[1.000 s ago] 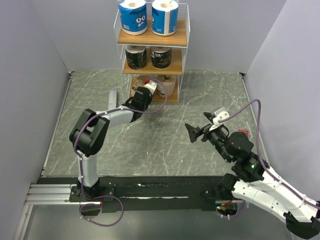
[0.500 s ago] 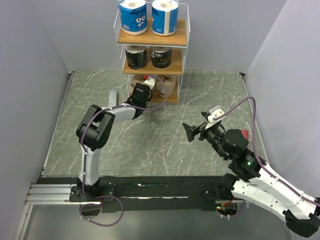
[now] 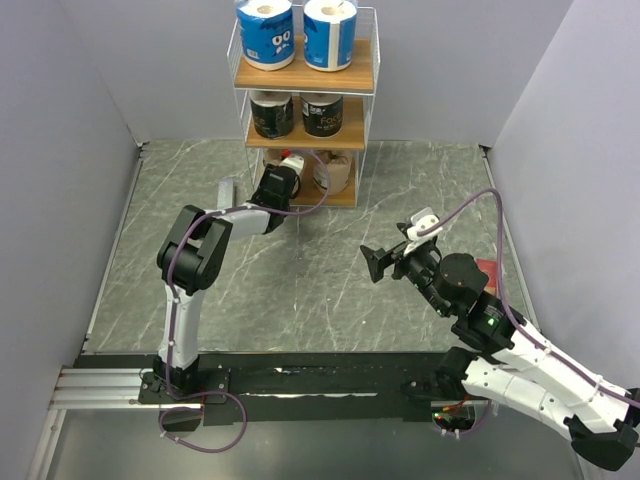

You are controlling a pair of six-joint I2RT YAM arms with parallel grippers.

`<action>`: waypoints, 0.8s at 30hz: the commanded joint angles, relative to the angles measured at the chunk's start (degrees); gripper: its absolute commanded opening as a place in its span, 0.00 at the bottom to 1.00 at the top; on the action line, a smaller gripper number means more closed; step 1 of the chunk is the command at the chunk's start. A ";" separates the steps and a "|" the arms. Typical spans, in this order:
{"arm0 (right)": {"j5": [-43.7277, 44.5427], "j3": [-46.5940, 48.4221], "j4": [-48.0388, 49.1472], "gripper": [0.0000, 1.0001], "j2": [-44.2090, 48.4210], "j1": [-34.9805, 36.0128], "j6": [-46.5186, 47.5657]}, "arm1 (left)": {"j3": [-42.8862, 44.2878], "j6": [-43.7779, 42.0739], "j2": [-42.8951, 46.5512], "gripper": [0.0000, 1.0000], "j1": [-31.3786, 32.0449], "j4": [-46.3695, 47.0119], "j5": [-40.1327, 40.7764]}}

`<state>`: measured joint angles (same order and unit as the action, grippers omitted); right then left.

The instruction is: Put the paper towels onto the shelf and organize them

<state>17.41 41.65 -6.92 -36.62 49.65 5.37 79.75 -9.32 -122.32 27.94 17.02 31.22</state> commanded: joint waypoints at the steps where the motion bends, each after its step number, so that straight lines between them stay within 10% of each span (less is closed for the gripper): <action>1: -0.27 3.61 1.91 0.98 -0.29 0.36 -1.50 | 0.17 2.37 3.57 0.50 0.36 2.40 -1.60; 17: 3.41 0.62 -5.81 1.00 3.75 0.36 -9.76 | -18.74 19.33 31.78 0.58 11.25 0.92 -16.10; 24: 7.53 6.95 -15.13 1.00 3.57 0.36 -17.74 | -27.87 26.37 57.66 0.72 12.93 -4.88 -18.21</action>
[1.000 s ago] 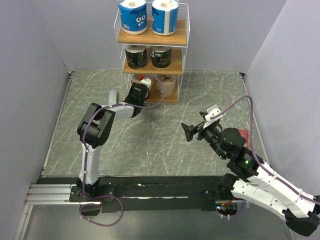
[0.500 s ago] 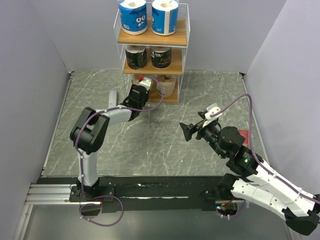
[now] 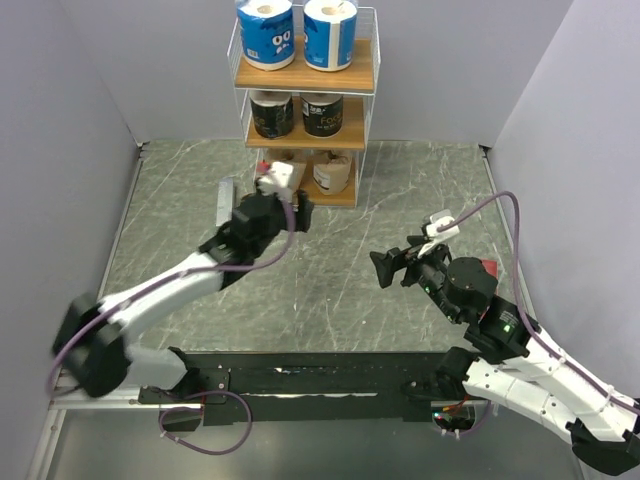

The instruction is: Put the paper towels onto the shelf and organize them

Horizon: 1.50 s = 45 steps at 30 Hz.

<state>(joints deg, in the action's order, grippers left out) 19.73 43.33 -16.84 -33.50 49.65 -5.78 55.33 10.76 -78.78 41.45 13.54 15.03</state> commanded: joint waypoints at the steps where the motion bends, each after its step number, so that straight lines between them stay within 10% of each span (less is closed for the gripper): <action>1: 6.28 5.71 -5.92 0.99 0.45 0.36 -7.66 | -4.35 6.63 16.88 0.78 -0.58 -2.19 -1.76; 6: 9.19 8.61 -11.19 0.99 0.01 0.36 -14.95 | -8.56 6.90 32.62 0.99 -0.67 -9.13 -2.28; 17: 12.35 4.92 -12.96 0.99 2.47 0.45 -19.71 | -16.91 10.50 47.92 0.97 -0.67 -15.66 -2.28; 45: 12.27 5.45 -12.34 1.00 3.17 0.36 -20.50 | -16.83 11.12 46.26 0.97 -0.58 -12.40 -4.39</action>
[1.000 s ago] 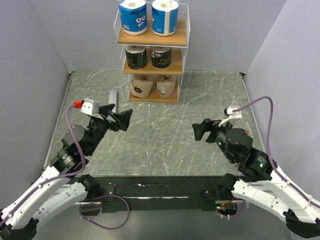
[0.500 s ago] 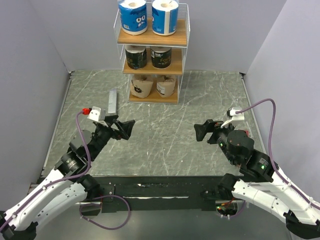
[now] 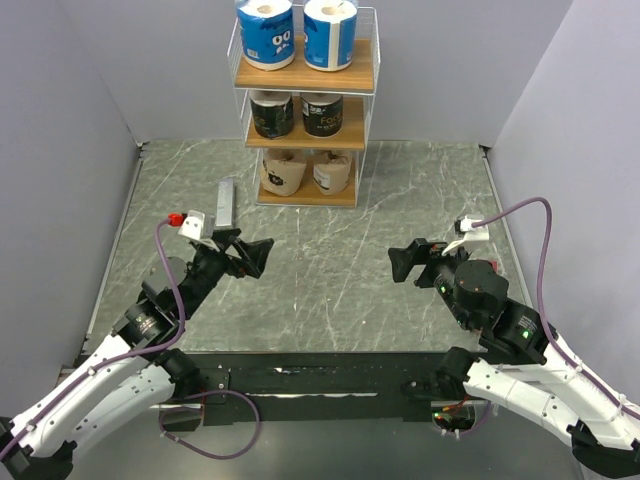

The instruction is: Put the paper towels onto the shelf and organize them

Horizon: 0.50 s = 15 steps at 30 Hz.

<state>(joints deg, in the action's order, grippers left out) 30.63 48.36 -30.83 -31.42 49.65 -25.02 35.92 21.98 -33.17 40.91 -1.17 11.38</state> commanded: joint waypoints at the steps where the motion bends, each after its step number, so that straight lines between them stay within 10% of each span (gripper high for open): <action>1: 1.27 0.25 1.74 1.00 1.27 0.36 -1.26 | 2.66 -0.09 0.74 0.96 -0.04 2.31 -0.74; 15: 1.62 0.68 0.95 1.00 0.57 0.45 -2.14 | 3.63 -1.24 2.23 0.96 -0.12 -0.41 0.49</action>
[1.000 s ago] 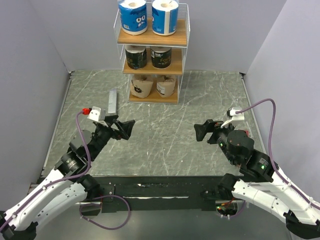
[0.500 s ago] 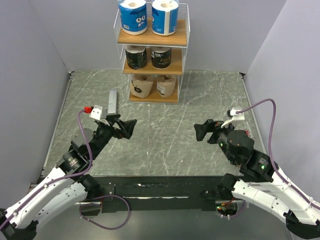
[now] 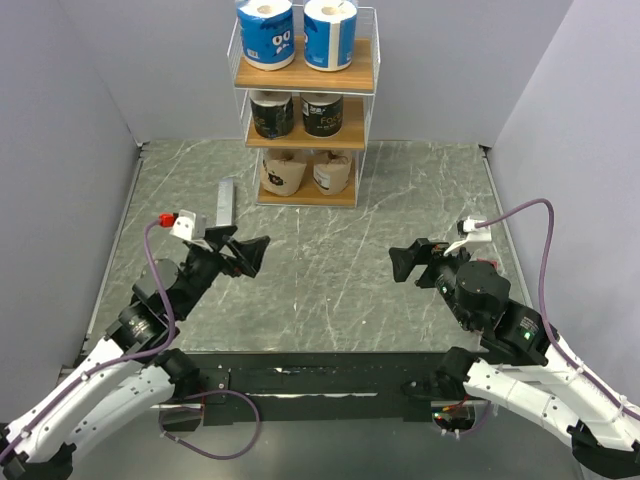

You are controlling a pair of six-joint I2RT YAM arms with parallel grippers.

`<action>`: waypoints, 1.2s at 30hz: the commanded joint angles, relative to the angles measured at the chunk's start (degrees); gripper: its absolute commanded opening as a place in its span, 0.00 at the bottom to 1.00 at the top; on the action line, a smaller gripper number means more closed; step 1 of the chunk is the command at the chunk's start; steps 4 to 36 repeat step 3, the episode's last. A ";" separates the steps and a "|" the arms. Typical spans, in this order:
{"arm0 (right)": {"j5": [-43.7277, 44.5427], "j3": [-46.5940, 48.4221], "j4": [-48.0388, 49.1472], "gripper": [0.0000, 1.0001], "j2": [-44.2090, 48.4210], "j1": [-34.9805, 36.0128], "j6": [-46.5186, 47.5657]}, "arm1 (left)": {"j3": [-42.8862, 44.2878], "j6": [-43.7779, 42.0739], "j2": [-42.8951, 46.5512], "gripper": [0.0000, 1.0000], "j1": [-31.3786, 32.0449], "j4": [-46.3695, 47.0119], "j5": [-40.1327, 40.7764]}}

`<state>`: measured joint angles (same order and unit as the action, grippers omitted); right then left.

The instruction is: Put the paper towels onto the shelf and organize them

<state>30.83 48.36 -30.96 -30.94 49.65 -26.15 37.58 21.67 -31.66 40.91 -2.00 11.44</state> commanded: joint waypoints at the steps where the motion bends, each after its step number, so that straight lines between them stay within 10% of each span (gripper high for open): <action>1: 1.34 0.60 0.99 1.00 0.09 0.45 -1.18 | 1.88 -0.93 0.72 0.96 -0.04 0.50 0.51; 36: 1.34 0.60 0.90 0.99 0.00 0.36 -1.44 | 1.97 -0.84 0.72 0.97 -0.12 0.16 0.42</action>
